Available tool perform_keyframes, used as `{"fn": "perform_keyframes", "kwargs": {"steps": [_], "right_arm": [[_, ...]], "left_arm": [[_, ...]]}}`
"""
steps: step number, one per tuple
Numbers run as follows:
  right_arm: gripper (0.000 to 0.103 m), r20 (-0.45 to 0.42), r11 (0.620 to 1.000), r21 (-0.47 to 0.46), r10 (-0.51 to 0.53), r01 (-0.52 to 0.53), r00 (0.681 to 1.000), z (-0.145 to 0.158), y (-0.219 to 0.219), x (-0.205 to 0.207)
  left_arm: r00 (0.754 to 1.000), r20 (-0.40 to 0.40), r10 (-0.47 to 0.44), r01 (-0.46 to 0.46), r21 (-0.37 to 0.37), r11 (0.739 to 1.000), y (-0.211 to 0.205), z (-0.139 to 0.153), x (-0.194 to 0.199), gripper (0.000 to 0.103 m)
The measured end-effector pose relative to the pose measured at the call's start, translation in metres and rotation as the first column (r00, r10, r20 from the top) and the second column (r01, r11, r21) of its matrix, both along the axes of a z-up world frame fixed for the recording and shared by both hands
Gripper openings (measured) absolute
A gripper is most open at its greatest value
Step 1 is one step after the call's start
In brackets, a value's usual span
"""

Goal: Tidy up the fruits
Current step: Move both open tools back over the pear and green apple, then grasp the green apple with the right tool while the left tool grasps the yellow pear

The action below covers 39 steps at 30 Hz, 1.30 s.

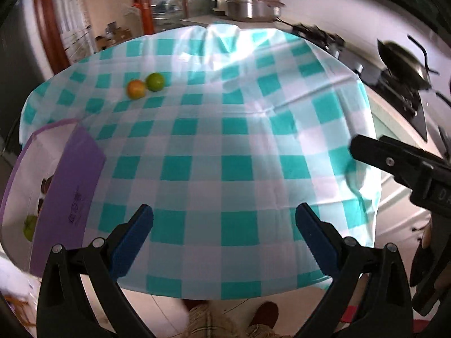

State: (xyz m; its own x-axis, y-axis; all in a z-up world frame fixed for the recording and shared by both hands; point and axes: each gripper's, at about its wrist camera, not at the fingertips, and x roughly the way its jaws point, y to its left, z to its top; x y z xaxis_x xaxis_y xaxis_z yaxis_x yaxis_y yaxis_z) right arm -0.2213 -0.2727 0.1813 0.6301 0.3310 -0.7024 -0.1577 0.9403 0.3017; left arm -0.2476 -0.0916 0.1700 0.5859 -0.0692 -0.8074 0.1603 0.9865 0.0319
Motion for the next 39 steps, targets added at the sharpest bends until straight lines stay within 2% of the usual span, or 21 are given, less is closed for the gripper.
{"fn": "perform_keyframes", "kwargs": {"steps": [4, 9, 12, 17, 18, 20, 22, 24, 26, 29, 32, 35, 37, 39], "right_arm": [[0.088, -0.016, 1.000, -0.015, 0.010, -0.011, 1.000, -0.013, 0.002, 0.015], [0.088, -0.062, 0.999, -0.049, -0.023, 0.020, 0.998, -0.032, 0.008, 0.051], [0.088, -0.082, 0.998, -0.065, -0.028, 0.023, 0.996, -0.042, 0.019, 0.083], [0.087, -0.116, 0.996, -0.088, 0.006, -0.016, 0.993, -0.056, 0.058, 0.155], [0.087, -0.125, 0.995, -0.092, 0.029, -0.040, 0.992, -0.062, 0.075, 0.179], [0.085, -0.141, 0.990, -0.112, 0.065, -0.081, 0.988, -0.071, 0.103, 0.212], [0.083, -0.143, 0.984, -0.131, 0.103, -0.122, 0.984, -0.079, 0.133, 0.245], [0.083, -0.132, 0.975, -0.148, 0.149, -0.168, 0.980, -0.087, 0.166, 0.278], [0.081, -0.127, 0.961, -0.178, 0.191, -0.212, 0.973, -0.098, 0.198, 0.309], [0.079, -0.117, 0.944, -0.218, 0.228, -0.249, 0.967, -0.110, 0.233, 0.347], [0.078, -0.115, 0.934, -0.246, 0.238, -0.260, 0.964, -0.125, 0.263, 0.391], [0.077, -0.111, 0.929, -0.259, 0.245, -0.266, 0.963, -0.135, 0.281, 0.417], [0.075, -0.104, 0.916, -0.285, 0.265, -0.284, 0.959, -0.142, 0.295, 0.431], [0.073, -0.089, 0.901, -0.322, 0.277, -0.291, 0.957, -0.147, 0.306, 0.441]], "left_arm": [[0.999, -0.028, -0.041, 0.041, 0.022, 0.999, -0.008, -0.007, 0.014, 0.101], [0.998, -0.061, -0.026, 0.025, -0.030, 0.999, 0.009, -0.020, 0.051, 0.101], [0.997, -0.081, -0.005, -0.003, -0.096, 0.995, 0.029, -0.027, 0.092, 0.101], [0.992, -0.103, 0.076, -0.089, -0.130, 0.987, 0.072, -0.024, 0.195, 0.101], [0.985, -0.123, 0.119, -0.137, -0.148, 0.979, 0.091, -0.026, 0.229, 0.101], [0.971, -0.157, 0.181, -0.205, -0.153, 0.967, 0.117, -0.030, 0.270, 0.101], [0.936, -0.217, 0.278, -0.310, -0.133, 0.941, 0.158, -0.040, 0.325, 0.101], [0.908, -0.258, 0.332, -0.367, -0.102, 0.925, 0.188, -0.050, 0.360, 0.100], [0.883, -0.318, 0.346, -0.394, -0.099, 0.914, 0.217, -0.066, 0.395, 0.099], [0.868, -0.351, 0.352, -0.418, -0.131, 0.899, 0.246, -0.076, 0.420, 0.096], [0.869, -0.342, 0.358, -0.430, -0.163, 0.888, 0.262, -0.076, 0.424, 0.096], [0.866, -0.353, 0.355, -0.435, -0.182, 0.882, 0.275, -0.082, 0.423, 0.096], [0.867, -0.367, 0.338, -0.425, -0.188, 0.885, 0.279, -0.086, 0.424, 0.096], [0.863, -0.375, 0.339, -0.433, -0.202, 0.879, 0.286, -0.089, 0.423, 0.096]]}}
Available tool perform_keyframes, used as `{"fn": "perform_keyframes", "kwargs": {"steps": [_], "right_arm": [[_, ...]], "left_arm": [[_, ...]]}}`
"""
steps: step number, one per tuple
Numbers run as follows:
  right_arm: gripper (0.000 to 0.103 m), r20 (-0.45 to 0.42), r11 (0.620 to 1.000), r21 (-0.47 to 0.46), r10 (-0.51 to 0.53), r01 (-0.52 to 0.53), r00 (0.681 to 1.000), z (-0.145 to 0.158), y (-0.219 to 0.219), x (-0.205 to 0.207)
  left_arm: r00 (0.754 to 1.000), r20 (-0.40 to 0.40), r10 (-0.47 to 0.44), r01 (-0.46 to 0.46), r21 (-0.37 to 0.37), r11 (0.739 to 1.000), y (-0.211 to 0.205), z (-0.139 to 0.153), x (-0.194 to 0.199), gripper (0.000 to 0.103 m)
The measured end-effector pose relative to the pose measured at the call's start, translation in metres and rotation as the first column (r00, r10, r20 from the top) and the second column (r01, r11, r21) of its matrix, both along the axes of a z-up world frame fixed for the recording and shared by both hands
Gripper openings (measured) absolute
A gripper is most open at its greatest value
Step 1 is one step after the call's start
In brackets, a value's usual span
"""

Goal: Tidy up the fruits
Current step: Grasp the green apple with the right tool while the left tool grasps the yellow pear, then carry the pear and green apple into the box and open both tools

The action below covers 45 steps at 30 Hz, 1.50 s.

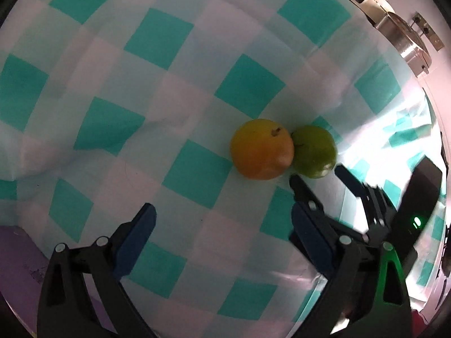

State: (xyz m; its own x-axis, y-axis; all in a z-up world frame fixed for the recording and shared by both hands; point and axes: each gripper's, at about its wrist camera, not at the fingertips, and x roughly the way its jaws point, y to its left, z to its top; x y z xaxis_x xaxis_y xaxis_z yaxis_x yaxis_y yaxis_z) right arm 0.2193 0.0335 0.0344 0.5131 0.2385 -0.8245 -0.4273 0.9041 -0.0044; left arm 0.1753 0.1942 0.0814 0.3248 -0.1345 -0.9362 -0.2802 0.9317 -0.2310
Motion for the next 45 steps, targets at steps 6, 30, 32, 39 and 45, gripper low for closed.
{"fn": "perform_keyframes", "kwargs": {"steps": [6, 30, 32, 39, 45], "right_arm": [[0.073, 0.015, 1.000, 0.010, 0.001, -0.001, 1.000, -0.009, 0.014, 0.025], [0.059, -0.044, 0.968, 0.130, -0.213, 0.217, 0.976, 0.000, -0.086, -0.031], [0.059, -0.049, 0.965, 0.137, -0.217, 0.222, 0.975, 0.000, -0.089, -0.032], [0.059, -0.069, 0.956, 0.149, -0.244, 0.252, 0.967, 0.008, -0.136, -0.053], [0.059, -0.071, 0.941, 0.176, -0.281, 0.289, 0.957, 0.031, -0.177, -0.083]], "left_arm": [[0.999, 0.016, 0.048, -0.047, -0.039, 0.998, 0.018, 0.006, 0.008, 0.097], [0.988, 0.074, -0.132, 0.106, 0.283, 0.953, -0.031, -0.037, 0.074, 0.065], [0.988, 0.066, -0.138, 0.117, 0.263, 0.958, -0.029, -0.035, 0.071, 0.065], [0.979, 0.061, -0.196, 0.177, 0.234, 0.956, -0.045, -0.019, 0.050, 0.065], [0.974, 0.097, -0.205, 0.180, 0.220, 0.959, -0.053, 0.012, 0.024, 0.065]]}}
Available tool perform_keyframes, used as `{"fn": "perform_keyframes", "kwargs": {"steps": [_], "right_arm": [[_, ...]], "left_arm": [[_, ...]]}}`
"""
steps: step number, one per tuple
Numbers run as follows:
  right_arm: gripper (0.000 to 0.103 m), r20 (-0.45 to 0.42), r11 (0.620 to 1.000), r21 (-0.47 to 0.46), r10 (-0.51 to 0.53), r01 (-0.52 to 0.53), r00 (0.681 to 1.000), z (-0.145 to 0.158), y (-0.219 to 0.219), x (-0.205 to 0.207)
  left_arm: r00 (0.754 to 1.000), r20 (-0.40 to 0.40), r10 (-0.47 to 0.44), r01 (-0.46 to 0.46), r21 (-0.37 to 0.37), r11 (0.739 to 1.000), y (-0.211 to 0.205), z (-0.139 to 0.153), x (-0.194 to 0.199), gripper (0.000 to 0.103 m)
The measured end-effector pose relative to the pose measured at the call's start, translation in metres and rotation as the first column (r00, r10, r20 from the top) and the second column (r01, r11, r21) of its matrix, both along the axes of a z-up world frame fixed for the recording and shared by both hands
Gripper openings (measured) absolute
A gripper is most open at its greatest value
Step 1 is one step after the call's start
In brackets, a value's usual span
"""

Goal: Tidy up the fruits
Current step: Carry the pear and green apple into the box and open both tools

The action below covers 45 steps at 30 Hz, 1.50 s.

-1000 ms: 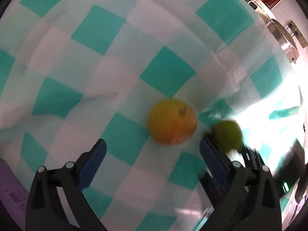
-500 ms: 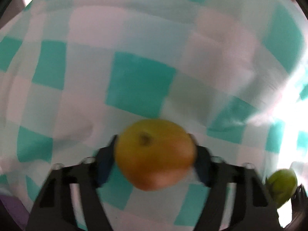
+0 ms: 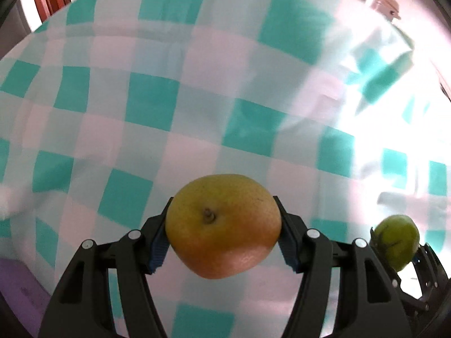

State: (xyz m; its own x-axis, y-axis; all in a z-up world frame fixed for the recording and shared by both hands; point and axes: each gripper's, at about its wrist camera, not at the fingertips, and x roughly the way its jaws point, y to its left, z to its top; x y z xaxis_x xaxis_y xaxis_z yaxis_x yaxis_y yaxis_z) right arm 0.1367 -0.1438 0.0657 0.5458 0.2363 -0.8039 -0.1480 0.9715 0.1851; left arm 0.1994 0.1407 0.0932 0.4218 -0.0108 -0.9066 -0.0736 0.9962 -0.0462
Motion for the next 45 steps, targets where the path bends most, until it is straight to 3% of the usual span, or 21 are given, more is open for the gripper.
{"fn": "perform_keyframes", "kwargs": {"steps": [6, 7, 10, 12, 15, 23, 28, 34, 45], "right_arm": [[0.059, 0.044, 0.999, 0.038, -0.015, 0.013, 0.999, 0.039, -0.030, -0.066], [0.059, 0.049, 0.999, 0.045, -0.015, 0.013, 0.999, 0.043, -0.031, -0.072], [0.059, 0.072, 0.997, 0.078, -0.015, 0.010, 0.997, 0.061, -0.045, -0.110], [0.059, 0.089, 0.996, 0.092, -0.011, 0.003, 0.996, 0.075, -0.059, -0.139], [0.059, 0.123, 0.996, 0.089, 0.012, -0.023, 0.992, 0.095, -0.077, -0.183], [0.059, 0.179, 0.996, 0.064, 0.056, -0.068, 0.982, 0.123, -0.111, -0.283], [0.059, 0.199, 0.995, 0.064, 0.057, -0.071, 0.978, 0.132, -0.121, -0.330], [0.059, 0.206, 0.994, 0.089, 0.049, -0.068, 0.977, 0.140, -0.114, -0.362], [0.059, 0.201, 0.997, 0.075, 0.015, -0.030, 0.980, 0.146, -0.078, -0.369]], "left_arm": [[0.999, 0.045, -0.029, 0.028, 0.013, 1.000, -0.030, 0.035, -0.056, 0.065], [0.998, 0.054, -0.033, 0.032, 0.015, 0.999, -0.028, 0.041, -0.074, 0.065], [0.995, 0.090, -0.043, 0.042, 0.021, 0.999, -0.075, 0.063, -0.134, 0.065], [0.993, 0.110, -0.038, 0.037, 0.014, 0.999, -0.108, 0.078, -0.195, 0.065], [0.991, 0.129, -0.037, 0.036, 0.007, 0.999, -0.155, 0.076, -0.239, 0.065], [0.979, 0.148, -0.141, 0.133, 0.065, 0.989, -0.220, 0.081, -0.375, 0.065], [0.968, 0.162, -0.192, 0.176, 0.104, 0.979, -0.238, 0.087, -0.421, 0.065], [0.962, 0.200, -0.189, 0.169, 0.113, 0.979, -0.231, 0.105, -0.458, 0.065], [0.959, 0.213, -0.187, 0.176, 0.071, 0.982, -0.180, 0.103, -0.476, 0.065]]}}
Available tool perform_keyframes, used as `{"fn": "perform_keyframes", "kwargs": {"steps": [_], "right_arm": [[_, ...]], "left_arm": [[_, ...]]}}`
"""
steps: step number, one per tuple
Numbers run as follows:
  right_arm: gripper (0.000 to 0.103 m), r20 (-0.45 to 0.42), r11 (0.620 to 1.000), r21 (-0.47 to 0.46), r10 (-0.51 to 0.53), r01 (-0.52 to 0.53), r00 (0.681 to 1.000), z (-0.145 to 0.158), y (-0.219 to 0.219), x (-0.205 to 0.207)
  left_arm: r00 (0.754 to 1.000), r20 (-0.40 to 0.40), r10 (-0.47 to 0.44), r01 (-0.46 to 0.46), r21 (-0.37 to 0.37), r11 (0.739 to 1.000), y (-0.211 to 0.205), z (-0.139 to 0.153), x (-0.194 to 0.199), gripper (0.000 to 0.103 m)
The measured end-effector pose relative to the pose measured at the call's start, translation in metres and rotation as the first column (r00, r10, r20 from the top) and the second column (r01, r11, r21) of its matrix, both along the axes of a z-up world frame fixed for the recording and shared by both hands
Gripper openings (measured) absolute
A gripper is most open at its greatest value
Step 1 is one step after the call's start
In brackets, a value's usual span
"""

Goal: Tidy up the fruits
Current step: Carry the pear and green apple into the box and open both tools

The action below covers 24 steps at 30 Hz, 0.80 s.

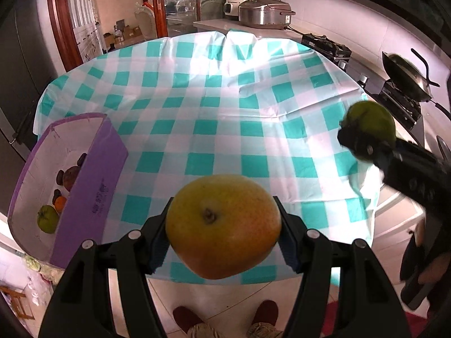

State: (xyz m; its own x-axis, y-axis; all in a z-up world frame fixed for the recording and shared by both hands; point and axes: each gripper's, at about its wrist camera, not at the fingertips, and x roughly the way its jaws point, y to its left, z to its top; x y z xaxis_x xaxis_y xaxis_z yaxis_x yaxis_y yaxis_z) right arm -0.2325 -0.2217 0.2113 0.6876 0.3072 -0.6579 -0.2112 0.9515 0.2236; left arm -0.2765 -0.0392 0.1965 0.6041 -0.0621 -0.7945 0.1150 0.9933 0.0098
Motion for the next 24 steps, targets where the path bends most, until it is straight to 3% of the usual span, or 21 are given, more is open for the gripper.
{"fn": "perform_keyframes", "kwargs": {"steps": [6, 17, 24], "right_arm": [[0.059, -0.021, 0.999, 0.042, -0.026, 0.027, 0.999, -0.003, 0.063, 0.016], [0.059, -0.029, 0.995, 0.050, 0.088, -0.086, 0.996, -0.007, 0.235, 0.047], [0.059, -0.082, 0.982, 0.024, 0.186, -0.185, 0.979, -0.016, 0.330, 0.049]], "left_arm": [[1.000, 0.003, 0.007, -0.007, 0.018, 1.000, 0.080, 0.007, -0.009, 0.065], [0.993, -0.039, 0.112, -0.112, -0.003, 0.994, 0.237, -0.009, -0.009, 0.065], [0.970, -0.124, 0.211, -0.220, -0.061, 0.974, 0.321, -0.036, -0.016, 0.065]]}}
